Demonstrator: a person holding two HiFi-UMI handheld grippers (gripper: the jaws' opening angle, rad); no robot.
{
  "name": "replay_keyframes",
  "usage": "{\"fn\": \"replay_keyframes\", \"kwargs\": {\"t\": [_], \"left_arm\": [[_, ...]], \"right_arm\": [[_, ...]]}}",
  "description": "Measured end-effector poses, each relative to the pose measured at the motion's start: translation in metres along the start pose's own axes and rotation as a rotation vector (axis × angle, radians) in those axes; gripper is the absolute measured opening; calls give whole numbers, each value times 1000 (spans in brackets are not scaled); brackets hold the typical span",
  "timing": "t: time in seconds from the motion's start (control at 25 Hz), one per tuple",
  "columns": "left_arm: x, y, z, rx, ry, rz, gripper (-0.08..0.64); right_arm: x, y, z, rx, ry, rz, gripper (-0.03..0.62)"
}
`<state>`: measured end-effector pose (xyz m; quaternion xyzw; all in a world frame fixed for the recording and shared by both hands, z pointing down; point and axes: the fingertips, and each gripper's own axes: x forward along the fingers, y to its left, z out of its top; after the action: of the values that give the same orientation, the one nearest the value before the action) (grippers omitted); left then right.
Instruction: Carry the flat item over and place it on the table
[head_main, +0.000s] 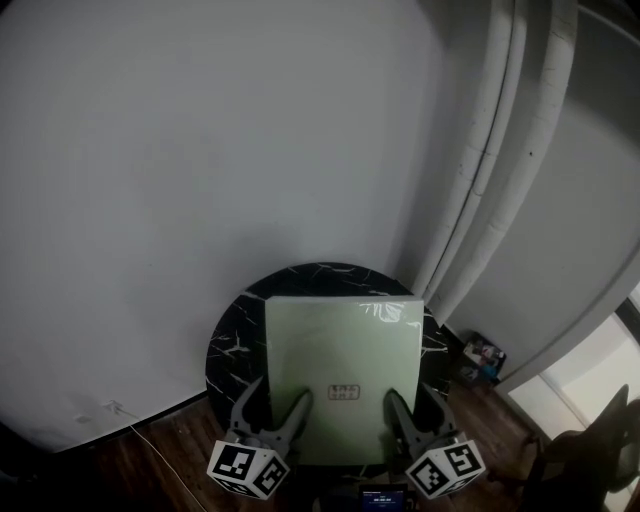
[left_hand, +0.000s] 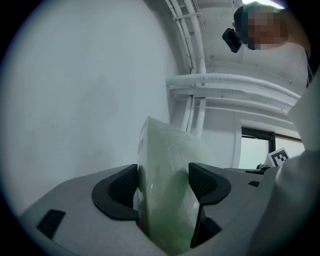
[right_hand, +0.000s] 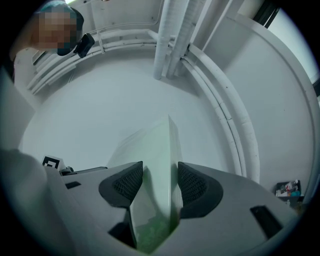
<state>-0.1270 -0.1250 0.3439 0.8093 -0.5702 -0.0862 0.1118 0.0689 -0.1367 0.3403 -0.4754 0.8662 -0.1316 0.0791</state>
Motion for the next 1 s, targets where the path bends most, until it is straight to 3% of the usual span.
{"fn": "replay_keyframes", "kwargs": {"t": [1.0], "left_arm": [[65, 64, -113, -103, 204, 100, 328]], "right_arm": [[71, -74, -108, 104, 236, -36, 212]]}}
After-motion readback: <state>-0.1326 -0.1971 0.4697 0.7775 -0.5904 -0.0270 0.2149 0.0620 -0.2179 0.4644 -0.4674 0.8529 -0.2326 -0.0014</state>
